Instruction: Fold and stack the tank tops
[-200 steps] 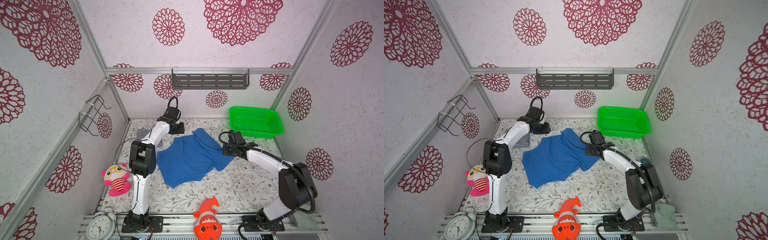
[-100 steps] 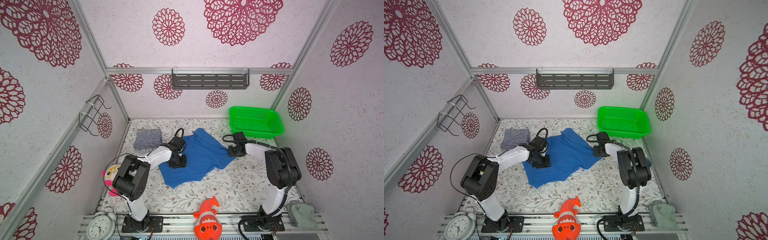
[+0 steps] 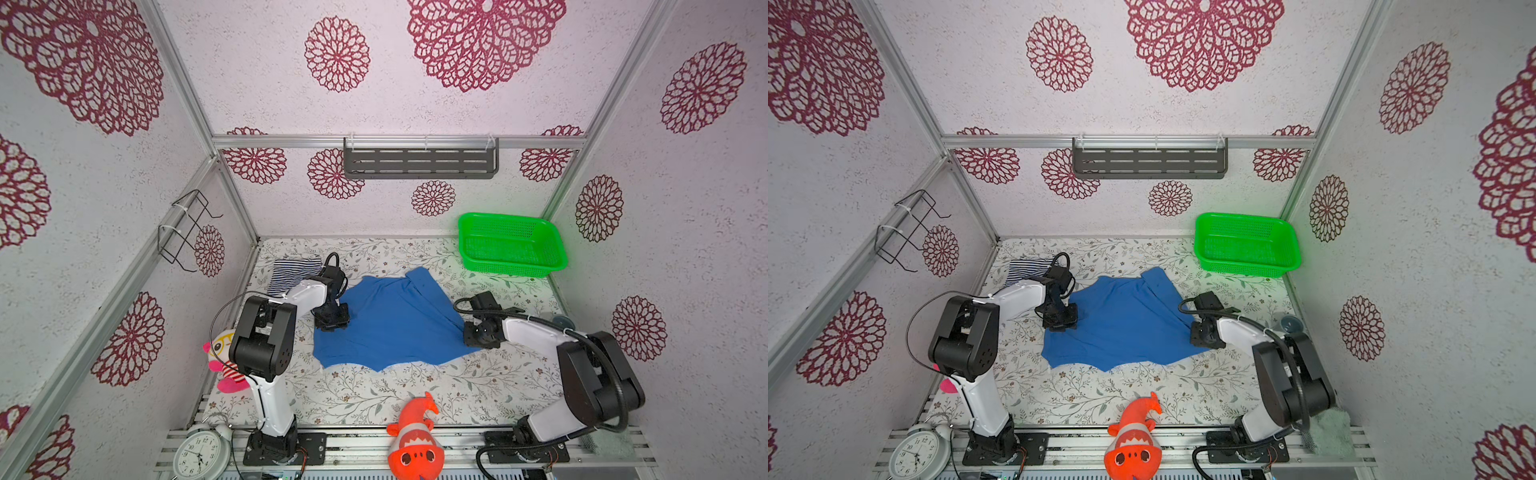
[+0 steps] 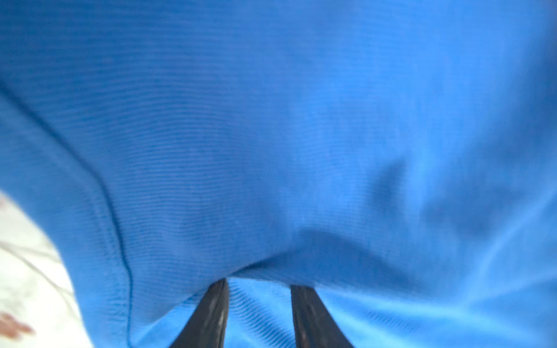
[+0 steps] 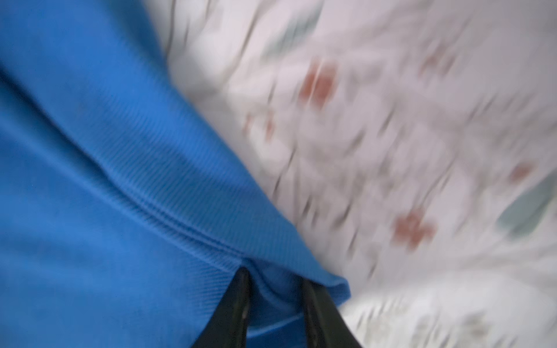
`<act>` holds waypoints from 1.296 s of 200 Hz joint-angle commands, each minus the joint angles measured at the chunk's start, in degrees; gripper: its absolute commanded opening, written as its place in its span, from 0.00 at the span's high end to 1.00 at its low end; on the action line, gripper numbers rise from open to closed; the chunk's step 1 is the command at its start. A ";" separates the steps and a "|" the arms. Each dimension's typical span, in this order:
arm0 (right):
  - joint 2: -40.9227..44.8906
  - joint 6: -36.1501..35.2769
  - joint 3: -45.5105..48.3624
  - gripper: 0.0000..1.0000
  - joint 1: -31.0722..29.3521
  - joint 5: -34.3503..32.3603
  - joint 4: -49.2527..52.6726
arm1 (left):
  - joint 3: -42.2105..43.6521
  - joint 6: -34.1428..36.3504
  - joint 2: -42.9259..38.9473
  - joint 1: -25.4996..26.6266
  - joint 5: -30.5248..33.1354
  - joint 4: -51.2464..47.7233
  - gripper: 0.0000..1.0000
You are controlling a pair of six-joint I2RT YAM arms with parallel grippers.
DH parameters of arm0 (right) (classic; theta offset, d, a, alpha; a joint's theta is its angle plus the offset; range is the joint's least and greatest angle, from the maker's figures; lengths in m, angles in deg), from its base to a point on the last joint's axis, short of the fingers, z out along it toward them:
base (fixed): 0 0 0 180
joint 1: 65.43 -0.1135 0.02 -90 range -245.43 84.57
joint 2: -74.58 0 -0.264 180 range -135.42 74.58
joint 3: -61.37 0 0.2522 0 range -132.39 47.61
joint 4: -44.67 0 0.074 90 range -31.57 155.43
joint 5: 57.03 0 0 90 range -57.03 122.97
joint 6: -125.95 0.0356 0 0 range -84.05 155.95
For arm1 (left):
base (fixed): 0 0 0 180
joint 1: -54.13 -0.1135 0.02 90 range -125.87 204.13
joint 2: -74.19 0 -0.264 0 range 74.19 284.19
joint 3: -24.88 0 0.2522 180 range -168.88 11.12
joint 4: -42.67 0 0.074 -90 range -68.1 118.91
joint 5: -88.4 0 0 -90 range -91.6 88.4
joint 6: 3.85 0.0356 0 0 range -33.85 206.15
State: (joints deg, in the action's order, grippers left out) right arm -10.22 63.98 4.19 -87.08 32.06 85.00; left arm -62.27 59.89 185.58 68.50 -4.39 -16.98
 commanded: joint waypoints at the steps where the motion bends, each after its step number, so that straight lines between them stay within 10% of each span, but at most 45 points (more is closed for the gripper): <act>1: 7.00 4.84 -1.75 0.66 -1.09 4.05 11.29 | -5.81 5.43 4.29 -0.22 2.39 -2.28 0.61; 53: 5.43 -4.15 -17.98 0.62 -1.01 -11.68 9.14 | -16.33 9.63 2.45 -0.15 7.15 -9.09 0.61; 125: -16.84 -8.06 -35.43 0.21 -5.69 -18.69 -7.31 | -6.42 0.80 -0.98 3.36 -2.83 2.67 0.62; 259: -43.32 -10.37 -59.19 0.15 -10.64 -16.97 -5.92 | 12.45 -3.24 -6.63 -1.60 -1.17 8.27 0.63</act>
State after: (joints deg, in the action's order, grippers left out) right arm -52.03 54.65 -52.29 -95.88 15.21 76.58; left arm -51.58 56.83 178.61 68.20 -7.78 -5.88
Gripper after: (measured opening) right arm 0.847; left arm 0.369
